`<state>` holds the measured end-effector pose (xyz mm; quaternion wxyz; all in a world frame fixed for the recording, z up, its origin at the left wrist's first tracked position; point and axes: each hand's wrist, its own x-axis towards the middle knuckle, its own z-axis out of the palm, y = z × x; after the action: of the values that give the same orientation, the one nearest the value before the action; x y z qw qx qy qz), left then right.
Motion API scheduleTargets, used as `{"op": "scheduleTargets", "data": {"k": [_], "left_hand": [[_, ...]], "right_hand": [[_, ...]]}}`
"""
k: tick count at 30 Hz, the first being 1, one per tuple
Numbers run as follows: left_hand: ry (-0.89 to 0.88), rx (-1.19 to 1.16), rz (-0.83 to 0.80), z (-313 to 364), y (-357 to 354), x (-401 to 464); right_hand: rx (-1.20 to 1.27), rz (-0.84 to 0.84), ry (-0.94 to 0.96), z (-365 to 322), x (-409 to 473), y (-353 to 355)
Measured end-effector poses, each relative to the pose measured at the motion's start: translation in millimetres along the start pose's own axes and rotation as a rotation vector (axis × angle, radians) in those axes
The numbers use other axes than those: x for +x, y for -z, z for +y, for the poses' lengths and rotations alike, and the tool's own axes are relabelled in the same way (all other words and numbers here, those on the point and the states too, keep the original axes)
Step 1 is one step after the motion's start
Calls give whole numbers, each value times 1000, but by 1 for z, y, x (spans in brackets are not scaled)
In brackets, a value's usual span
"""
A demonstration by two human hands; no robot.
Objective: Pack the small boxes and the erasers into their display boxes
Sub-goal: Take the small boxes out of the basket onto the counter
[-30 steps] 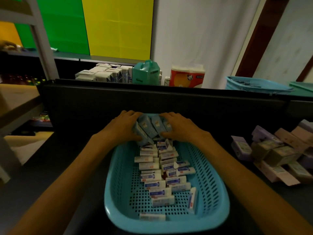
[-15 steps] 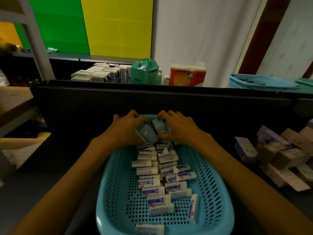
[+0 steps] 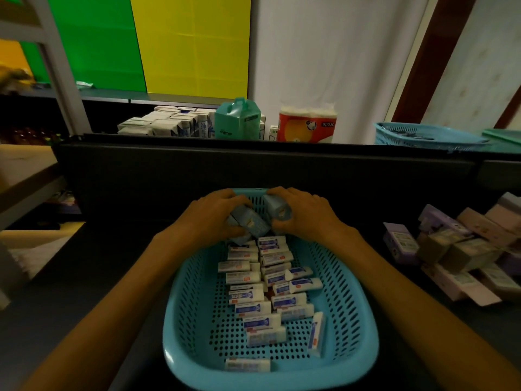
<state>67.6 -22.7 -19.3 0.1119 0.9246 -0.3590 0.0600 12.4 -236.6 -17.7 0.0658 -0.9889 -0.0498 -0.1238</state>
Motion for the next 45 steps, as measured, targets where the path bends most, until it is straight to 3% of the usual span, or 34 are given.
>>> {"op": "scheduleTargets", "data": {"k": [12, 17, 28, 37, 45], "left_hand": [[-18, -76, 289, 19, 32, -30], [-97, -78, 352, 52, 41, -32], [-292, -81, 400, 174, 50, -21], [-263, -106, 316, 312, 0, 14], [-213, -273, 230, 376, -64, 43]], "right_hand": [[369, 437, -4, -2, -42, 43], [374, 558, -50, 10, -75, 64], [288, 539, -217, 107, -176, 87], [203, 560, -238, 228, -265, 117], [208, 520, -244, 310, -307, 119]]}}
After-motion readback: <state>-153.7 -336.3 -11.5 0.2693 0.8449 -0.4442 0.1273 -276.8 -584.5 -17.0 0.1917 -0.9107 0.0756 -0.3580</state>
